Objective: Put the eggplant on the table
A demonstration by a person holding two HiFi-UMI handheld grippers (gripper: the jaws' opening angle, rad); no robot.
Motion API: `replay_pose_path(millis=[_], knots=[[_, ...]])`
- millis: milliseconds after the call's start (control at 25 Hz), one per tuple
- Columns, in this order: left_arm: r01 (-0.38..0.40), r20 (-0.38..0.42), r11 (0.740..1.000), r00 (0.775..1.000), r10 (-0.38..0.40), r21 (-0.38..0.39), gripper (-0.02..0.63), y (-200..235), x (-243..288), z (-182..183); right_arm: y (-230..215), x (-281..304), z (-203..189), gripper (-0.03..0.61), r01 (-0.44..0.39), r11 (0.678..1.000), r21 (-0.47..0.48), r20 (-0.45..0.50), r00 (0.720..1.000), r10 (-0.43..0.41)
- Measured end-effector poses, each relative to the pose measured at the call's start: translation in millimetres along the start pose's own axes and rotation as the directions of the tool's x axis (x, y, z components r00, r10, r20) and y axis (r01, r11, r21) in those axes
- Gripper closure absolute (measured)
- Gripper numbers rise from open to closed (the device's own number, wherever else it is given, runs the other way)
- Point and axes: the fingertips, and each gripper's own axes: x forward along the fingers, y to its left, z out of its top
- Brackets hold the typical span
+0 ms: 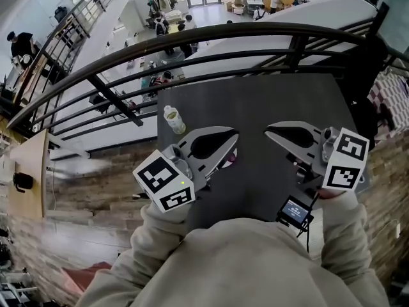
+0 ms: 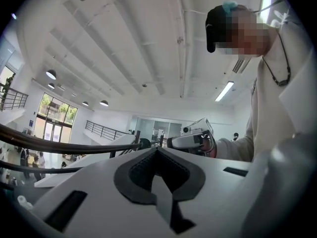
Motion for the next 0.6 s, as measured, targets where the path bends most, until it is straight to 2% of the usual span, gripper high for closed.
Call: replay_pose_path(millis=[200,400,600], knots=[[0.007,0.008,0.999,1.000,-0.007,0.042,0.609,-15.8,-8.2,9.5,13.2,-7.2,6.7,0.565,0.012,1.000,-0.028,0.043,0.999,-0.010],[-0.006,0.020,0.999,1.000,0.006,0.040,0.609,-37.4,6.5,4.8,11.6,-26.8,-3.4,0.565,0.001,0.999,-0.036,0.025,1.000,0.000],[-0.030,0.024,0.999,0.999,0.030,0.025,0.609,-32.6,5.7,0.0,4.2,-24.0,-7.5,0.565,-0.009,1.000,-0.025,0.003,1.000,0.009]])
